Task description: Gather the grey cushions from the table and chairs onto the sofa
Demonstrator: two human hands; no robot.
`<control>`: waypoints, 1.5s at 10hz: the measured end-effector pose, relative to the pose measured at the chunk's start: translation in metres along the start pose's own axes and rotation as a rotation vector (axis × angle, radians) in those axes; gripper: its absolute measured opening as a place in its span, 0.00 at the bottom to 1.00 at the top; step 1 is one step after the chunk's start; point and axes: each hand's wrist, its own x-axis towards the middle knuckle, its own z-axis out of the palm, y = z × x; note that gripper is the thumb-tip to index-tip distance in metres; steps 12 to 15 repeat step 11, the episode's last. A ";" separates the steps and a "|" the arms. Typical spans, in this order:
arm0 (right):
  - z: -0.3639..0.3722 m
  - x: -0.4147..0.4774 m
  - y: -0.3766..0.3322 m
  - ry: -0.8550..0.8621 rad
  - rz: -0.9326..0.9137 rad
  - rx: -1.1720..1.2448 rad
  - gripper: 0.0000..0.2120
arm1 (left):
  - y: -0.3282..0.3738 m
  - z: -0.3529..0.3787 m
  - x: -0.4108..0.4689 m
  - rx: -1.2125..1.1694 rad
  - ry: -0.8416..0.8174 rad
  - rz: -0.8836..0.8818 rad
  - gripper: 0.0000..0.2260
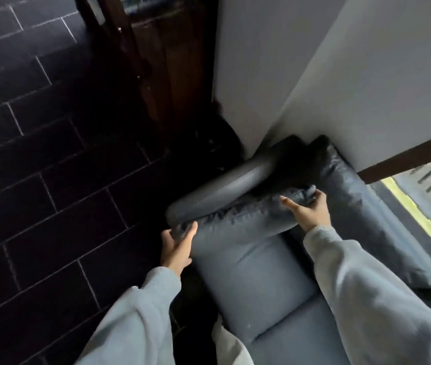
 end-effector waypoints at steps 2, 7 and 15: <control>0.060 0.100 0.060 -0.186 -0.065 -0.137 0.54 | -0.093 0.032 0.087 -0.123 0.077 -0.142 0.20; 0.108 0.161 0.136 -0.085 -0.197 -0.027 0.34 | -0.135 0.047 0.159 -0.191 0.149 0.046 0.13; 0.119 0.153 0.115 -0.043 -0.151 -0.190 0.50 | -0.106 0.059 0.186 0.160 0.200 0.064 0.15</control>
